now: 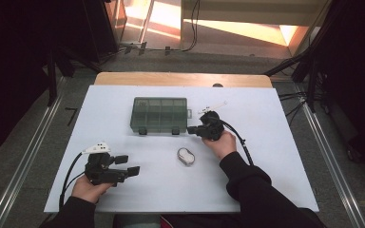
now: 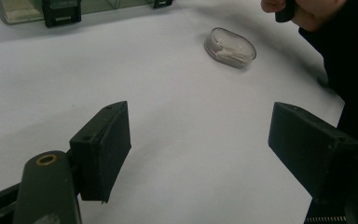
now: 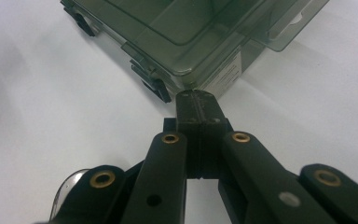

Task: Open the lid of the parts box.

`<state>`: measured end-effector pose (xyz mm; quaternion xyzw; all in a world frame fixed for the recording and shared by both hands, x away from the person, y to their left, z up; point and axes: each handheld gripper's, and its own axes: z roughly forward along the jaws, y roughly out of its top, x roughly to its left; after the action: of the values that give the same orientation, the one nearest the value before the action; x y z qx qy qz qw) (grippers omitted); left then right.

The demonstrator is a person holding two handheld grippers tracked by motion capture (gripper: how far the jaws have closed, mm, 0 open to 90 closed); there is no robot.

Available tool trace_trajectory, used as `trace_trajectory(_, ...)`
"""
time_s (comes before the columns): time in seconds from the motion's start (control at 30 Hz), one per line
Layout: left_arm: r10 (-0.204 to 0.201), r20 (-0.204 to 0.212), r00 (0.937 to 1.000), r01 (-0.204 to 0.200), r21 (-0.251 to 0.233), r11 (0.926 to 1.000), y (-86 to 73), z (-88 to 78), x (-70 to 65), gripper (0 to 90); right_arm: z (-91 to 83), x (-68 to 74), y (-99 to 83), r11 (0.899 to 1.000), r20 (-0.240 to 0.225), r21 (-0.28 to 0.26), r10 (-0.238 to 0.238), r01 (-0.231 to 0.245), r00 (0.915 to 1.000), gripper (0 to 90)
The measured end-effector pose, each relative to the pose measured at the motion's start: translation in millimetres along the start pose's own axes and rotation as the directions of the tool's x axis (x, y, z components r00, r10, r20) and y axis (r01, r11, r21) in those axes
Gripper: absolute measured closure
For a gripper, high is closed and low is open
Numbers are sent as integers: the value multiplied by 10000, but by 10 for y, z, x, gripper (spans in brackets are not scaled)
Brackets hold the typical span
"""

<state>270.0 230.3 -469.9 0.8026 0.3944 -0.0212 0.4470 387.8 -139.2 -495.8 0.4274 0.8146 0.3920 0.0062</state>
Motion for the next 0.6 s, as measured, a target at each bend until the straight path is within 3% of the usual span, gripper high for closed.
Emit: trace_trajectory(0.6,-38,-19,10000,38,-5,10000,0,-5,3,212,-40,23,19,9996,-117,-269,-49,45,9999,874)
